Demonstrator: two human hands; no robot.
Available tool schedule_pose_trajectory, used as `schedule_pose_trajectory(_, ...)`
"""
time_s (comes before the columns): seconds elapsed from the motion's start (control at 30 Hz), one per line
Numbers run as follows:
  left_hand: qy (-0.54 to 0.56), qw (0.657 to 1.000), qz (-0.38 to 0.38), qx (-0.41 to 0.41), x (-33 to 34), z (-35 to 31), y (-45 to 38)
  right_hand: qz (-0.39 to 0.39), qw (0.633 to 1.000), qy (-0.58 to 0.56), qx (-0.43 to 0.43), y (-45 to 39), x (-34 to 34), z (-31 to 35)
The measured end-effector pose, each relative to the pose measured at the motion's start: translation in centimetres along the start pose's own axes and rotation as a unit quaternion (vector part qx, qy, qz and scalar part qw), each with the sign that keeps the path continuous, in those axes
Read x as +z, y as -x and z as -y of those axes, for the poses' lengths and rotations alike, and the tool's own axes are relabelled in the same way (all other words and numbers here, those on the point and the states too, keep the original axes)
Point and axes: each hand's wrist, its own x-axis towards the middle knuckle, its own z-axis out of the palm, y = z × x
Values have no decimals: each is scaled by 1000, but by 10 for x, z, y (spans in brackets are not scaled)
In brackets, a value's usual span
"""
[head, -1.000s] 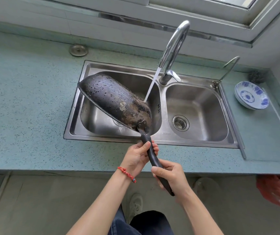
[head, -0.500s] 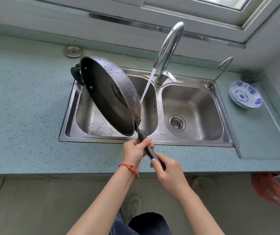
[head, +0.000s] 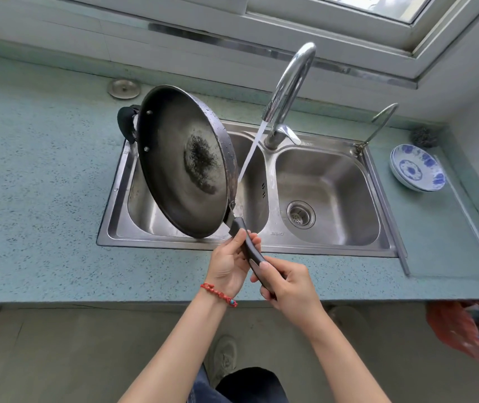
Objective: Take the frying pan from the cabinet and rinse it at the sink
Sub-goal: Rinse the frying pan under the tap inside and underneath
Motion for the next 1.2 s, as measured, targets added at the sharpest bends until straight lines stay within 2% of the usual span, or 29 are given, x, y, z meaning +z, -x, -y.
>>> schedule_pose_trajectory(0.07, 22, 1000, 21, -8, -1, -2, 0, 4, 1000, -24, 5, -1, 0, 5)
schedule_pose_trajectory(0.23, -35, 999, 9, 13, 4, -7, -1, 13, 995, -90, 34, -3, -2, 14)
schedule_pose_trajectory(0.57, -68, 993, -70, 61, 20, -6, 5, 47, 991, -122, 41, -4, -6, 22)
schedule_pose_trajectory(0.7, -95, 989, -76, 83, 21, -5, 6, 54, 987, -142, 49, -5, -6, 22)
schedule_pose_trajectory(1.03, -202, 970, -84, 102, 13, -3, 5, 61, 990, -118, 57, -3, 2, 14)
schedule_pose_trajectory(1.2, -216, 968, -75, 105, 14, 0, 4, 60, 992, -84, 74, -1, 0, 14)
